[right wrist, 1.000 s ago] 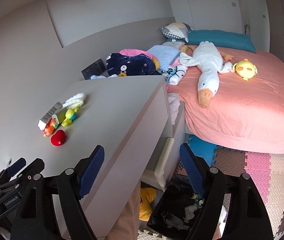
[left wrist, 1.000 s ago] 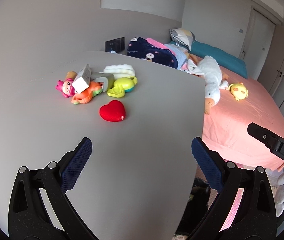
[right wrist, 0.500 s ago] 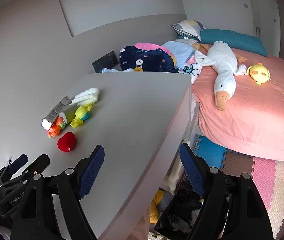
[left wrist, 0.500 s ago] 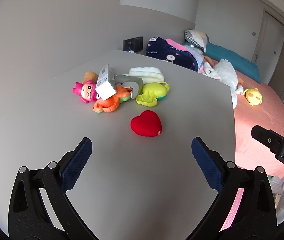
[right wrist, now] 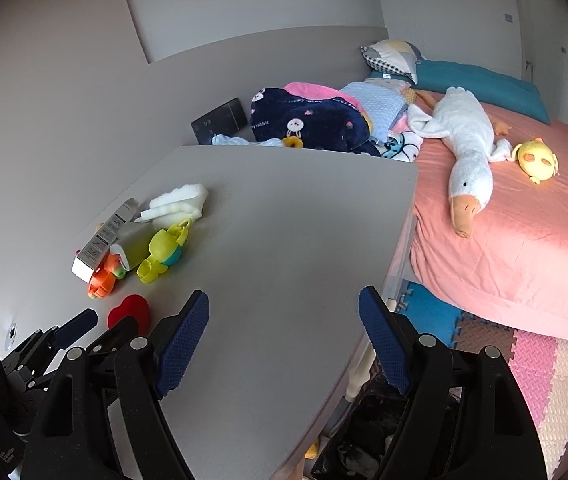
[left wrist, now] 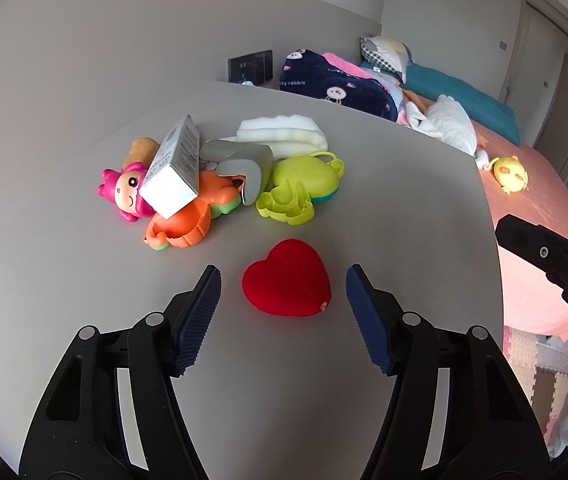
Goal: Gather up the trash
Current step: 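Grasp the red heart with the left tool while the right tool grasps the yellow-green toy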
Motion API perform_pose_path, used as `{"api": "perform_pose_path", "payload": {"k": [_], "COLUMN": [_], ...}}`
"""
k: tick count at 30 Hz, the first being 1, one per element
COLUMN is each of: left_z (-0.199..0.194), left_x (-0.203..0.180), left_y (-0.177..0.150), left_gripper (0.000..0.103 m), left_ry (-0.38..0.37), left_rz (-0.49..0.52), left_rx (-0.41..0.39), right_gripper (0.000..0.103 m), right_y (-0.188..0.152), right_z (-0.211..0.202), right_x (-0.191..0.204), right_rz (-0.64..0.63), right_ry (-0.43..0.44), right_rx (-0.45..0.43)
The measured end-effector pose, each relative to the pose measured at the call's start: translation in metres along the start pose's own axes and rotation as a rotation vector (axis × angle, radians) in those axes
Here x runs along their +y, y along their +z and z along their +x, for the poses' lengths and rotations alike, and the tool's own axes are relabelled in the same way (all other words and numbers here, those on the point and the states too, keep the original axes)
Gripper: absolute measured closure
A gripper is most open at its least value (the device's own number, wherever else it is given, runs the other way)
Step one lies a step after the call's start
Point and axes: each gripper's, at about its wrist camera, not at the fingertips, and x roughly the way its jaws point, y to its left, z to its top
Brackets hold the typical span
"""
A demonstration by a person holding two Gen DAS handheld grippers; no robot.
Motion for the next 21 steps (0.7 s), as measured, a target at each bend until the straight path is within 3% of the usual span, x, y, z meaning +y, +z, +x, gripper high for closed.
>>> {"api": "perform_pose_path", "payload": {"k": [4, 11, 17, 18, 19, 21], "left_z": [0.008, 0.009, -0.010, -0.012, -0.013, -0.012], "left_x": [0.002, 0.006, 0.033, 0.038, 0.042, 0.051], "left_y": [0.003, 0.005, -0.002, -0.004, -0.005, -0.009], "left_gripper": [0.057, 0.058, 0.060, 0.062, 0.089, 0.089], "left_ry": [-0.019, -0.040, -0.002, 0.002, -0.006, -0.029], "left_rz": [0.003, -0.007, -0.137, -0.158, -0.174, -0.206], "left_rx": [0.028, 0.027, -0.050, -0.056, -0.053, -0.028], "right_gripper": [0.025, 0.025, 0.025, 0.025, 0.025, 0.025], "right_y": [0.006, 0.009, 0.015, 0.016, 0.017, 0.019], "right_z": [0.010, 0.028, 0.046, 0.049, 0.053, 0.060], "right_x": [0.011, 0.032, 0.049, 0.052, 0.055, 0.059], "right_rz": [-0.019, -0.061, -0.087, -0.088, -0.086, -0.078], "right_ry": [0.005, 0.011, 0.042, 0.051, 0.063, 0.085], "right_rx": [0.004, 0.022, 0.043, 0.050, 0.058, 0.073]}}
